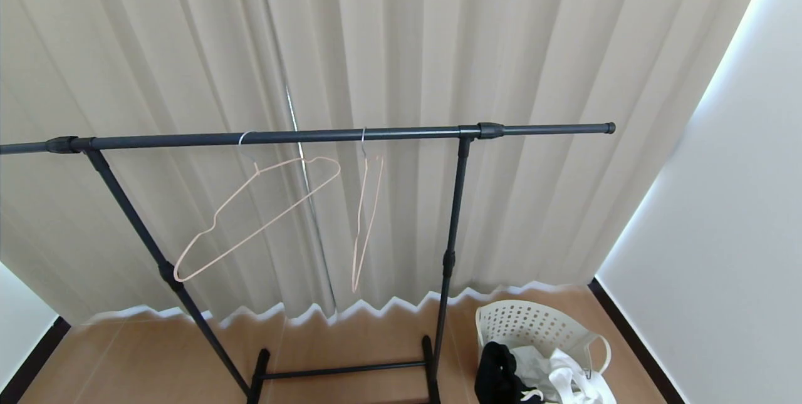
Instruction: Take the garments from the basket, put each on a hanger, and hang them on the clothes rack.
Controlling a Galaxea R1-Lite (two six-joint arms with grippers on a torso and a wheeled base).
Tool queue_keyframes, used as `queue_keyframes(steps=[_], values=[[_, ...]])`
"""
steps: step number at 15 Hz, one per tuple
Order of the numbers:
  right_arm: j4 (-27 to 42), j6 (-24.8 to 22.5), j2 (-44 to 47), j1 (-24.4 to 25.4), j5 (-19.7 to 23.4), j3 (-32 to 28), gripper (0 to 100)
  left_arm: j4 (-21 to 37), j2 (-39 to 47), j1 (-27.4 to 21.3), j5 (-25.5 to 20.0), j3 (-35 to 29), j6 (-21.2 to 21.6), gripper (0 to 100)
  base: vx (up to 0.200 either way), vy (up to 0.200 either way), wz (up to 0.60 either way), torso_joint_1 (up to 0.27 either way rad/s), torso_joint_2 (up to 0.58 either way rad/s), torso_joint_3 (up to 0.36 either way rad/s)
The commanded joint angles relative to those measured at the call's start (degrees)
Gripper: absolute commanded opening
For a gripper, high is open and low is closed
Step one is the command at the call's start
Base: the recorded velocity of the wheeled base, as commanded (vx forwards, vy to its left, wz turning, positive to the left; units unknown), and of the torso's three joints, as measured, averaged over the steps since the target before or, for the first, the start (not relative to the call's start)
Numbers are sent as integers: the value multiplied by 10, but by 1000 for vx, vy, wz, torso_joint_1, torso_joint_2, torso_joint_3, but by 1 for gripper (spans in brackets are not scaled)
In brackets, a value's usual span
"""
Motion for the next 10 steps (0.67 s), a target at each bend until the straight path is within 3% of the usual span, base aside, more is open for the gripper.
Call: queue_keyframes(steps=[1,10], values=[[0,0,0,0,0,0,100,0,1,0,0,0,0,100,0,0,0,0,0,0],[0,5,0,0,-1,0,100,0,1,0,0,0,0,100,0,0,0,0,0,0]])
